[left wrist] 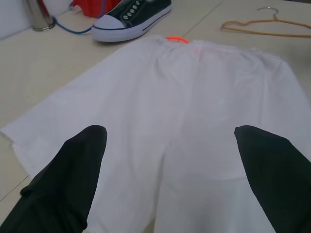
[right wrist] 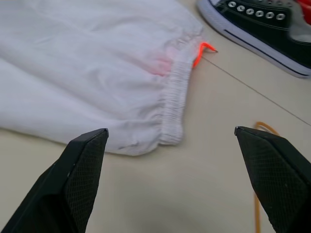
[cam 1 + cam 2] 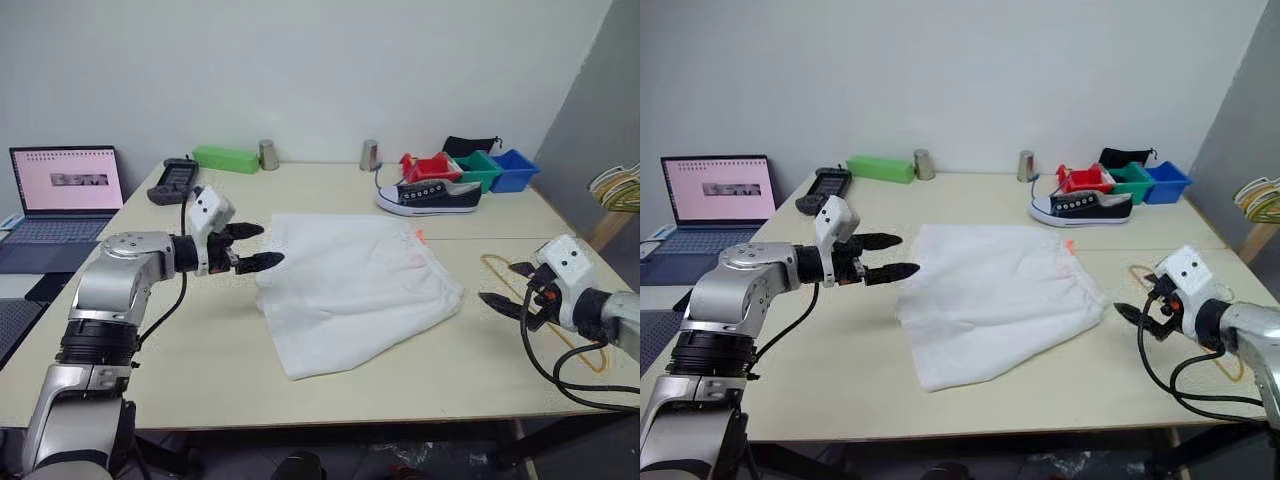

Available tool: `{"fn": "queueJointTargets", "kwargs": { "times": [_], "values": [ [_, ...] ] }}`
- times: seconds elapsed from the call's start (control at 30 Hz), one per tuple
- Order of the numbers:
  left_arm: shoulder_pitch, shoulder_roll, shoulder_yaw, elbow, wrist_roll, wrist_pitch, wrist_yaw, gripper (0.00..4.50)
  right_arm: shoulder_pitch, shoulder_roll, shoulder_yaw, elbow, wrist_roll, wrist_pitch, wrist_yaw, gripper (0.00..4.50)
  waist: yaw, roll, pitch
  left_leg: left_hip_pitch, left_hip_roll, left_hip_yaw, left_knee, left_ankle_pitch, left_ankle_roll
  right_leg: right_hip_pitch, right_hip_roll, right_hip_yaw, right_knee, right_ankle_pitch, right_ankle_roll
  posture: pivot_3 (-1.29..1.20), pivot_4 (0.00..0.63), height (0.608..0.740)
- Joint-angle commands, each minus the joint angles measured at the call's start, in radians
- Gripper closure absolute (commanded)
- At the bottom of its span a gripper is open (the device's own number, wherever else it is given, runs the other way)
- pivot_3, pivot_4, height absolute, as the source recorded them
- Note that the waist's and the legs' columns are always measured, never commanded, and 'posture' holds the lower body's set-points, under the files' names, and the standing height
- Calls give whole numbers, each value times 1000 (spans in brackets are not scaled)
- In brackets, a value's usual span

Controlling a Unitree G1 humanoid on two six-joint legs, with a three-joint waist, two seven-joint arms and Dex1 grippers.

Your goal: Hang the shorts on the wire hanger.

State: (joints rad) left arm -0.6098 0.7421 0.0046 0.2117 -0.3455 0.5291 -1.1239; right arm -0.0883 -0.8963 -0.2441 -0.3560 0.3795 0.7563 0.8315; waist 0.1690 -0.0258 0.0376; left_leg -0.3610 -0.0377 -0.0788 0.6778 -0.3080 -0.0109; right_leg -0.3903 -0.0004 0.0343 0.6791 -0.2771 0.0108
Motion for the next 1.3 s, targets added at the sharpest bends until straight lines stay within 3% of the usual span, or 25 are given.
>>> {"fn": "queueJointTargets", "kwargs": {
  "times": [0.03,0.47,0.63,0.9,1.03,1.3],
  "values": [
    [-17,11,17,-36,-4,-27,-1,0,-12,-54,-1,-2,0,-50,56,83,2,-1,0,0,0,0,0,0,0,0,0,0,0,0,0,305,0,740],
    [64,0,-24,-202,-28,31,-14,0,-50,-131,89,117,-95,-218,132,83,23,-1,3,0,0,0,0,0,0,0,0,0,0,0,0,311,0,740],
    [195,5,-199,-424,-20,13,-117,0,-194,-190,335,277,-352,-505,200,83,19,4,4,0,0,1,1,0,0,0,0,1,0,0,0,289,0,740],
    [231,-70,-381,-277,175,-235,-92,0,-484,-64,590,611,-586,-801,273,83,17,5,6,2,2,3,1,0,0,0,2,3,0,-1,-2,289,0,740],
    [252,-107,-423,-206,225,-295,-84,0,-622,34,687,870,-706,-959,231,83,17,5,6,1,2,4,1,0,0,0,2,3,0,-1,-2,288,0,740],
    [270,-85,-450,-127,315,-385,-82,0,-778,165,747,1199,-805,-1137,183,83,18,5,5,2,2,3,1,0,-1,-1,1,3,1,-1,-3,317,0,740]
  ]
}}
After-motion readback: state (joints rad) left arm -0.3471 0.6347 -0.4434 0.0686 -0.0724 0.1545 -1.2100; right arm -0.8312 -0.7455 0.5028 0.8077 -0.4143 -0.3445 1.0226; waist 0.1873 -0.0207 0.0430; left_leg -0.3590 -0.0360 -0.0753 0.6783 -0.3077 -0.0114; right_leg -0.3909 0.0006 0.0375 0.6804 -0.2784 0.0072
